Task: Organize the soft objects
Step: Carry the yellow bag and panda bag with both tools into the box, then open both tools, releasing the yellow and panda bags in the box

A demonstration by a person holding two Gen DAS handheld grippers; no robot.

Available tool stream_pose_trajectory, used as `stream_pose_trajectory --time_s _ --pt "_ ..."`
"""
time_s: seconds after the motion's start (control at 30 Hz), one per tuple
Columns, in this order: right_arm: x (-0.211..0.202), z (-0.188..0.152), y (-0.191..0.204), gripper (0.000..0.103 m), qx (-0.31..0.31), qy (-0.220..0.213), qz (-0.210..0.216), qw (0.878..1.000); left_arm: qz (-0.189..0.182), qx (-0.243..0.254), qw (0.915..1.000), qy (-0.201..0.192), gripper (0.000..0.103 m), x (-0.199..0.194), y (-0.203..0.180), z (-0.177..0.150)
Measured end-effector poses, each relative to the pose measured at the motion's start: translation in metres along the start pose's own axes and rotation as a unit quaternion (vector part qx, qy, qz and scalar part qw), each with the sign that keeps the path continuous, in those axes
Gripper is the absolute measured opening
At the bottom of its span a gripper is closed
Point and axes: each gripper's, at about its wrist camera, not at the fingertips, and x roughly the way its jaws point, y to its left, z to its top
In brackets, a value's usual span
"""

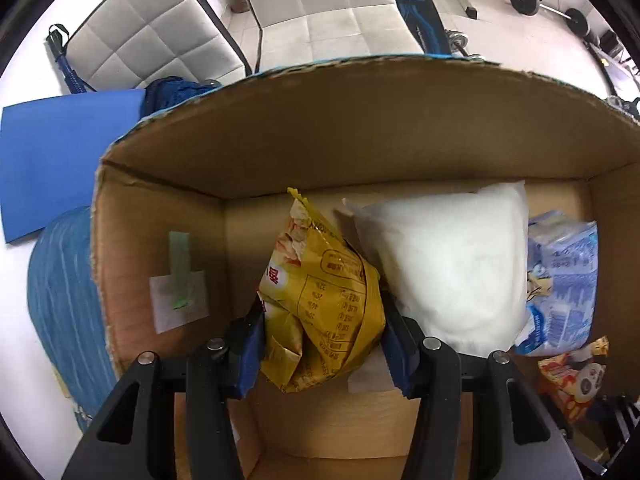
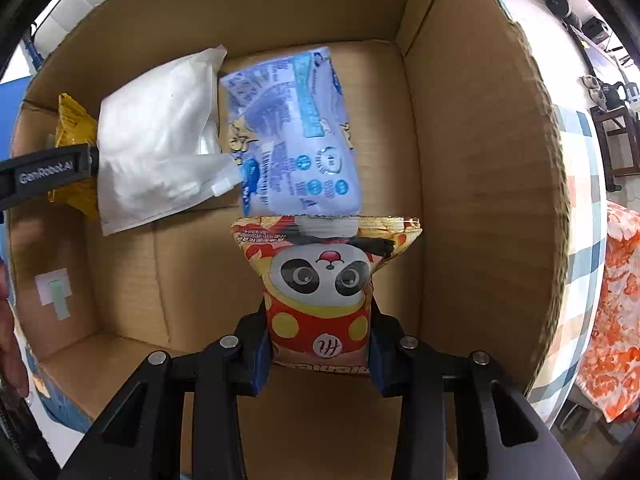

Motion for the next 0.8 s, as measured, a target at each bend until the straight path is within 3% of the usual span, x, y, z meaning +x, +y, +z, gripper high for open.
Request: stream_pose_trajectory --time_s 0.23,0.5,0.8 --pt "0.009 0.004 0.002 0.041 -0.002 0.008 -0.007 1.000 -0.025 -0.005 0.9996 0.009 0.050 0.004 0.001 0.012" --pt "0.014 0.011 0.011 0.046 -0.011 0.013 0.007 1.000 -0.065 -0.036 0.9959 0.053 0.051 0.004 0.015 0.013" --pt "-0.006 0.000 0.018 0.056 -0.020 0.006 0.008 1.000 -0.075 -0.052 0.9949 0.044 0.055 -0.022 0.035 -0.001"
